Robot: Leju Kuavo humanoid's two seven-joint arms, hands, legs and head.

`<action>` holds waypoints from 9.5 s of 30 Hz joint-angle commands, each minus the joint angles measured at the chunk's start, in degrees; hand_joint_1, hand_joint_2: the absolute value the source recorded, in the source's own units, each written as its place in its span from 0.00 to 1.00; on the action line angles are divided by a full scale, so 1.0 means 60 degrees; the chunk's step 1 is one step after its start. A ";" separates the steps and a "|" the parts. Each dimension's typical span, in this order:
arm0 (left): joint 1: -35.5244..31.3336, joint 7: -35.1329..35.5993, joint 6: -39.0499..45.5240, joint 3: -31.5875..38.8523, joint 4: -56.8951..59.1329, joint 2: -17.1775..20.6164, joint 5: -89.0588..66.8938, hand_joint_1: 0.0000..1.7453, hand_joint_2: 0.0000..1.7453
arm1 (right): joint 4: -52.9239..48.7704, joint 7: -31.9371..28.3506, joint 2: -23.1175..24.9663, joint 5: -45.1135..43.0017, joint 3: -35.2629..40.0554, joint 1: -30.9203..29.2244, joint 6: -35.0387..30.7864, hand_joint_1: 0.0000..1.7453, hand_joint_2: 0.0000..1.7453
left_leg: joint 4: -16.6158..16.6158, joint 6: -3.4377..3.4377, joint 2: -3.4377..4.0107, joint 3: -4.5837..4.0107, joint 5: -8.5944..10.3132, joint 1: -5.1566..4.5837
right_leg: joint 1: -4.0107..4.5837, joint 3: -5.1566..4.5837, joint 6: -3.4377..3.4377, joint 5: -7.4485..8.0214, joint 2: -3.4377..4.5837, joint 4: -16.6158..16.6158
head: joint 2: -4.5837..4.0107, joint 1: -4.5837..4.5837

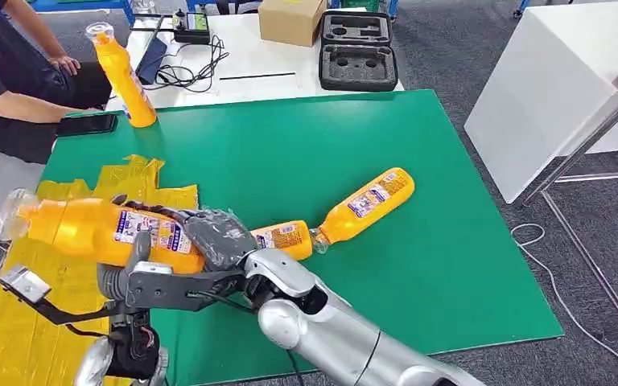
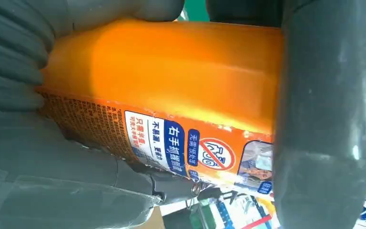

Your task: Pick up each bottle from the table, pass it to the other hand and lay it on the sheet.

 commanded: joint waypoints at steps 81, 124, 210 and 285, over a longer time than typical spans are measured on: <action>-0.2606 0.2056 0.6434 0.2808 0.8553 0.1839 -1.9068 0.00 0.00 | -0.1724 -0.0145 -0.0705 0.0565 -0.1157 0.0025 0.1090 0.00 0.00 | -0.0006 -0.0021 -0.0006 0.0022 0.0001 0.0003 | 0.0002 0.0012 -0.0020 -0.0006 0.0000 0.0002 | 0.0000 -0.0004; -0.2098 0.0134 0.3361 0.4862 0.5630 0.2046 -0.6117 0.00 0.00 | 0.2392 0.0303 -0.2316 0.2073 -0.0742 -0.0083 0.1949 0.00 1.00 | -0.0008 -0.0019 -0.0036 0.0012 0.0013 0.0011 | 0.0009 0.0013 -0.0014 -0.0004 -0.0028 -0.0004 | 0.0003 0.0000; -0.2962 -0.0417 0.3302 0.2948 0.6810 0.2065 -0.5358 0.00 0.00 | 0.2114 0.0305 -0.1863 0.1262 -0.3838 -0.0480 -0.3131 0.00 1.00 | 0.0000 -0.0031 -0.0037 -0.0014 0.0046 0.0010 | 0.0009 -0.0020 -0.0021 0.0030 -0.0030 0.0006 | 0.0000 0.0000; -0.6092 -0.0546 0.3813 0.1028 0.8933 0.2374 -0.5253 0.00 0.00 | 0.8061 0.1511 0.0175 -0.1987 -0.1883 -0.2956 -0.0940 0.00 1.00 | 0.0012 -0.0044 -0.0039 -0.0032 0.0067 0.0013 | 0.0011 -0.0050 -0.0013 0.0035 -0.0032 0.0046 | 0.0000 0.0000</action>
